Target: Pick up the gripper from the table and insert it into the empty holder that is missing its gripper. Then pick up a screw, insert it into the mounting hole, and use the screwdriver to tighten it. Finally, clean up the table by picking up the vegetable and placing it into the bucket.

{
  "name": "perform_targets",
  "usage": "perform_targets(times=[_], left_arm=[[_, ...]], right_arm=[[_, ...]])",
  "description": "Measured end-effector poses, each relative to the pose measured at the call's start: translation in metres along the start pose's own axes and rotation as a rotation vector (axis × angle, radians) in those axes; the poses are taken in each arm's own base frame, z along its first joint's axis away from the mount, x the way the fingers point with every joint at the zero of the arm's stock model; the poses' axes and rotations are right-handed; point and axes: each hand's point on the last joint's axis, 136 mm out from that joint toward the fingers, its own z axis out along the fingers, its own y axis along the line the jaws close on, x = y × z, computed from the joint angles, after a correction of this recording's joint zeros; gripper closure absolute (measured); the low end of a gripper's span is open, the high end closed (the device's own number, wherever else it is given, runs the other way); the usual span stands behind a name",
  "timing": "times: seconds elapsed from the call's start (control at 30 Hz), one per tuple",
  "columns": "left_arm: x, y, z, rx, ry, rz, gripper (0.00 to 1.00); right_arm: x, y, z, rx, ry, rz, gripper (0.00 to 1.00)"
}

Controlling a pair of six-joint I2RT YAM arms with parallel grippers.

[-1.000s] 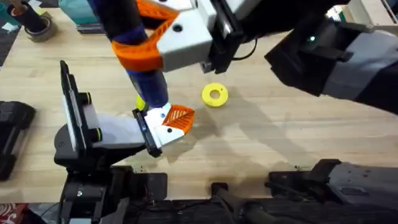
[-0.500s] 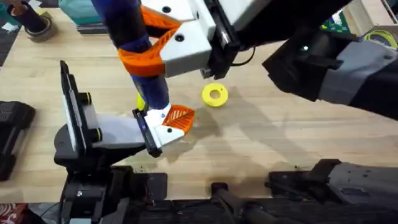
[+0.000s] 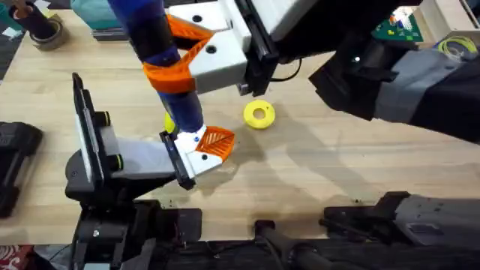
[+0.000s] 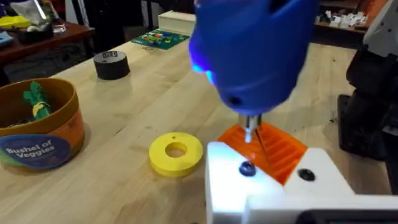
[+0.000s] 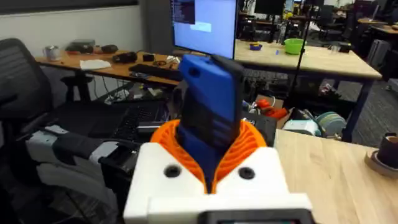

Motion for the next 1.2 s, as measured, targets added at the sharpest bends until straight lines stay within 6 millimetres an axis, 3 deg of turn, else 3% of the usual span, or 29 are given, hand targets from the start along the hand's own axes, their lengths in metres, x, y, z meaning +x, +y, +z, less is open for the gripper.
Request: perform_targets(times=[0.37, 1.2], left_arm=[[0.0, 0.0, 0.0, 0.0, 0.0, 0.0, 0.996], [0.0, 0.0, 0.0, 0.0, 0.0, 0.0, 0.996]], right_arm=[[0.01, 0.0, 0.006, -0.014, 0.01, 0.024, 0.978], [0.012, 0.003, 0.006, -0.029, 0.014, 0.002, 0.978]])
